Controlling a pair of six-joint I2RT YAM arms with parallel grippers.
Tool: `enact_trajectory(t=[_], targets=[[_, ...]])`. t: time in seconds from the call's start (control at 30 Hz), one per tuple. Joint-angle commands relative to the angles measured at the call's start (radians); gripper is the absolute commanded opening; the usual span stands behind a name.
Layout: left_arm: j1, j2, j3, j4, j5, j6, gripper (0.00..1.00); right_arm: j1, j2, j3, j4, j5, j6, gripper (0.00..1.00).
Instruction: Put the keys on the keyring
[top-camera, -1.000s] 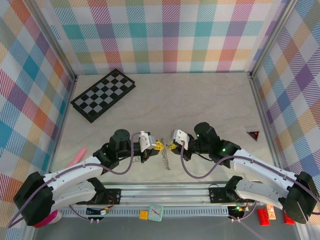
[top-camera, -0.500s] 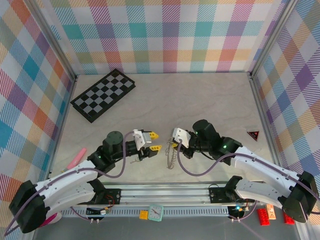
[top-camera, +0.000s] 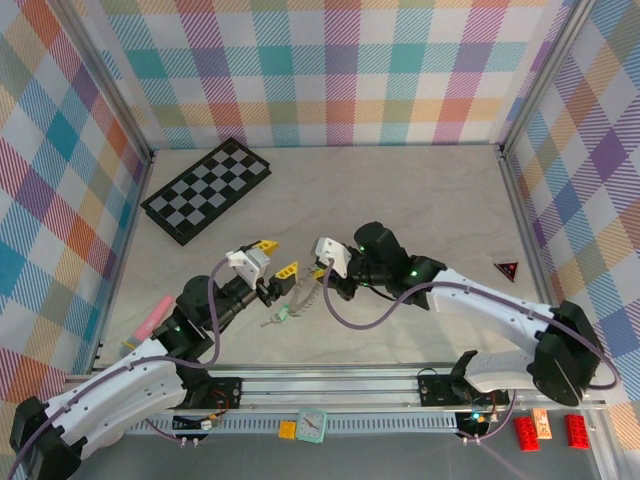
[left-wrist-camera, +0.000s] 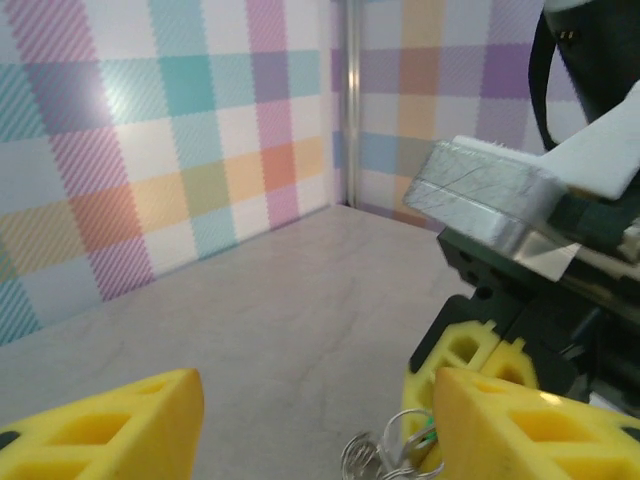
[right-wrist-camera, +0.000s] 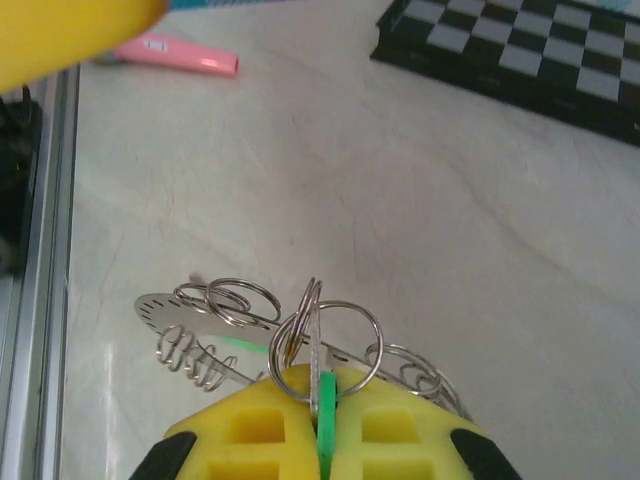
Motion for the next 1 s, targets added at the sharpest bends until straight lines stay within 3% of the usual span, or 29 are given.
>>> enact_trajectory(t=[0.0, 0.1, 0.23, 0.73, 0.97], targets=[[-0.006, -0.036, -0.01, 0.024, -0.077, -0.043, 0.64, 0.001, 0.086, 0.064, 0.17, -0.024, 0.054, 0.0], [-0.006, -0.038, 0.005, -0.002, -0.092, -0.048, 0.65, -0.02, 0.16, 0.077, 0.168, 0.017, 0.076, 0.0], [-0.006, -0.035, 0.007, -0.005, -0.101, -0.083, 0.66, -0.024, 0.208, 0.071, 0.069, 0.178, 0.027, 0.0], [-0.005, 0.048, -0.004, 0.042, -0.154, -0.12, 0.66, -0.03, 0.136, -0.089, -0.245, 0.389, -0.162, 0.04], [-0.004, 0.043, -0.029, 0.023, -0.315, -0.2, 0.67, -0.031, 0.171, -0.1, -0.327, 0.497, -0.176, 0.09]])
